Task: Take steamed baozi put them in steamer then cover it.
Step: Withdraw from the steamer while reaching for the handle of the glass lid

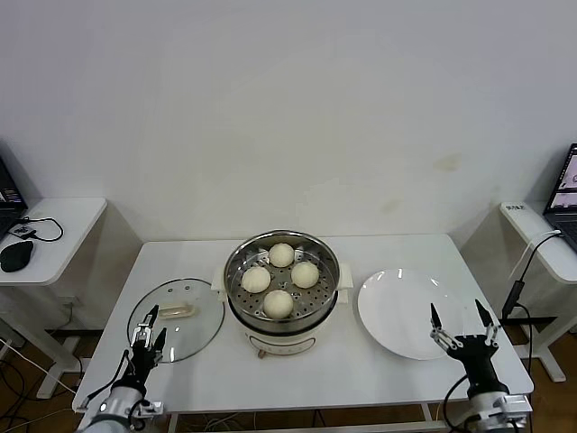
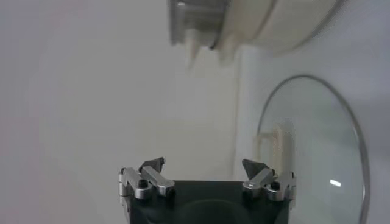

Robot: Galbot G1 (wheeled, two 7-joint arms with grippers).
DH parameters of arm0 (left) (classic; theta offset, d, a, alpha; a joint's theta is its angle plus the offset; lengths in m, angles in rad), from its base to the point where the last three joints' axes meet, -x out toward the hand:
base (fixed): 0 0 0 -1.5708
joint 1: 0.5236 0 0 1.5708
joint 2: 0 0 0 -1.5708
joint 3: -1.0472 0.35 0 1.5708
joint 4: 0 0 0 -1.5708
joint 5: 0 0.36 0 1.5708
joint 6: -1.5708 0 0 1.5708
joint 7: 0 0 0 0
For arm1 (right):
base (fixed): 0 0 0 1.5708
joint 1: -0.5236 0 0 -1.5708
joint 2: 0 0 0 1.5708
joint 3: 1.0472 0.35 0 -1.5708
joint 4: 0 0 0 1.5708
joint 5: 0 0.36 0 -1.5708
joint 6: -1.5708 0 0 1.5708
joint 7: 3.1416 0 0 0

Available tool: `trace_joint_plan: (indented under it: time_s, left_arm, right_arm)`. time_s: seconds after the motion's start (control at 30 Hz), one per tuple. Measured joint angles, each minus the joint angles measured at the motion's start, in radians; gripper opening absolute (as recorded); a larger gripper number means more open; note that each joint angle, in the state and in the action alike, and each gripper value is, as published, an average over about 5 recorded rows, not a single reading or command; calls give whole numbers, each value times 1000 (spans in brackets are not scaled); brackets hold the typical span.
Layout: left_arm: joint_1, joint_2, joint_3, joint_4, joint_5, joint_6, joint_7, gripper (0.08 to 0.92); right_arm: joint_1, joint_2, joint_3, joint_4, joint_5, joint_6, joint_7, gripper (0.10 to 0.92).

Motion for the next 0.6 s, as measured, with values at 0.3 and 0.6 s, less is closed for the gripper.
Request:
trace_joint_plan:
  time_s: [0.3,0.6]
  left_arm:
    - [-129,18,34,127,37,-8,22,823]
    - [-220,10,71,217,55,-12,29,823]
  right_arm:
    - [-25,30,16,-9,-20,13,-5,823]
    - [-39,46,32,-9,-32,17,-9,823]
